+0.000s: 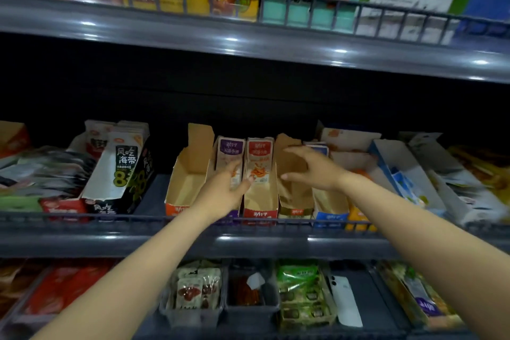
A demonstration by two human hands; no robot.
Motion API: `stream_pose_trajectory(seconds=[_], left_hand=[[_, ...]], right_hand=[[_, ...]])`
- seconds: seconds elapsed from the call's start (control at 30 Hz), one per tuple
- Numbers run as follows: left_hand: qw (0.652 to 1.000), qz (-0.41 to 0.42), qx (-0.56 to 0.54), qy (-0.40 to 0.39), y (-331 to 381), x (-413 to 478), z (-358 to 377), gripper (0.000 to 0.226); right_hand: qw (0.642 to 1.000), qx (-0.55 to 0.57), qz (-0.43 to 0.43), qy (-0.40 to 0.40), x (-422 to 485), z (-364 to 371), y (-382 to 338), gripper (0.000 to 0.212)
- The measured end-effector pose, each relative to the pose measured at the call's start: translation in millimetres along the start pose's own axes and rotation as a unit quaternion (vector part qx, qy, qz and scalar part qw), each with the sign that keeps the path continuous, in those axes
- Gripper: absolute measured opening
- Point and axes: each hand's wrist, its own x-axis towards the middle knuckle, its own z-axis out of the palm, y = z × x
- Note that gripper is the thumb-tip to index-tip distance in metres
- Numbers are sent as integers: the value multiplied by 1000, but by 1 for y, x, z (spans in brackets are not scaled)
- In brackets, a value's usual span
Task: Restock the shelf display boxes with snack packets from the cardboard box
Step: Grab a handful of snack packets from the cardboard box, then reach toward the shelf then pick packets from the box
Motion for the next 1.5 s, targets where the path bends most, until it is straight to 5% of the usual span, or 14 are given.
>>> stream_pose_trajectory(seconds=[0.47, 0.67, 1.0, 1.5], left_hand=[[976, 63, 183, -100, -54, -148, 31, 64], [957, -19, 225, -181, -122, -197, 69, 66], [891, -164, 287, -311, -203, -244, 125, 68], [854, -334, 167, -363, -277, -269, 206, 57]], right_hand=[[999, -4, -28, -47, -166, 115, 20, 71], [990, -50, 5, -131, -201, 200, 46, 76], [964, 24, 111, -239, -231, 319, 86, 75], [883, 243, 287, -281, -251, 446, 119, 61]])
